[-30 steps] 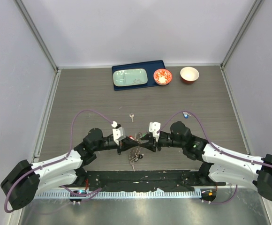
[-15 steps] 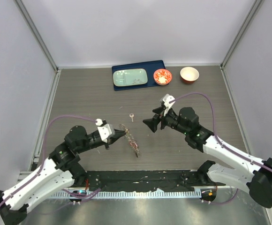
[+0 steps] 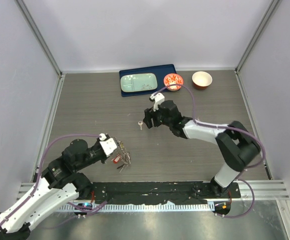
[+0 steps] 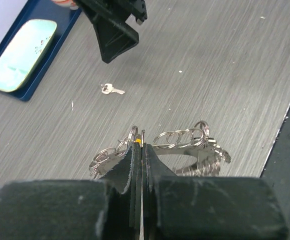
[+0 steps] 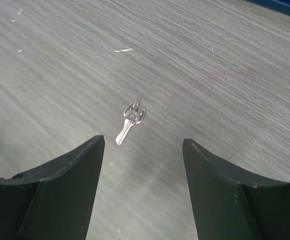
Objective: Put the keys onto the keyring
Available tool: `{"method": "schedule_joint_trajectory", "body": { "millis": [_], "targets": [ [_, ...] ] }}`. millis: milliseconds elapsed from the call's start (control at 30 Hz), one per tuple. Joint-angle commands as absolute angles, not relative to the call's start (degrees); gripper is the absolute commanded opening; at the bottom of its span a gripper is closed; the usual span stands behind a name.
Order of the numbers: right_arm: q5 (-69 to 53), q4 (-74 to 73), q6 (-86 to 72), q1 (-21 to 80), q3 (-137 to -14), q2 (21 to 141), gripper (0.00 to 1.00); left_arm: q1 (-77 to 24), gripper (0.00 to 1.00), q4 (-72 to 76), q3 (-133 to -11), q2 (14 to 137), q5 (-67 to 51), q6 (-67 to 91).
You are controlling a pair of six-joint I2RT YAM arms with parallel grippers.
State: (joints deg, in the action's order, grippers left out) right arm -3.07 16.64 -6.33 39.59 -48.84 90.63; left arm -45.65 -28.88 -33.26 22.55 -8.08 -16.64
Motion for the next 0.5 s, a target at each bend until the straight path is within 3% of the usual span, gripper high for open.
{"method": "schedule_joint_trajectory", "body": {
  "millis": [0,133,467],
  "targets": [
    [-0.4,16.7,-9.8,39.5,-58.2,97.9,0.69,-44.6,0.0,-26.5,-32.7,21.8,-3.8,-18.9],
    [-0.6,12.4,-11.5,39.8,-63.8,104.1,0.65,-43.2,0.0,-26.4,-31.6,21.7,-3.4,-18.9],
    [3.4,29.8,-10.1,42.6,-56.9,108.4,0.47,-40.3,0.0,-25.7,-31.0,22.3,-3.6,-19.1]
  ]
}}
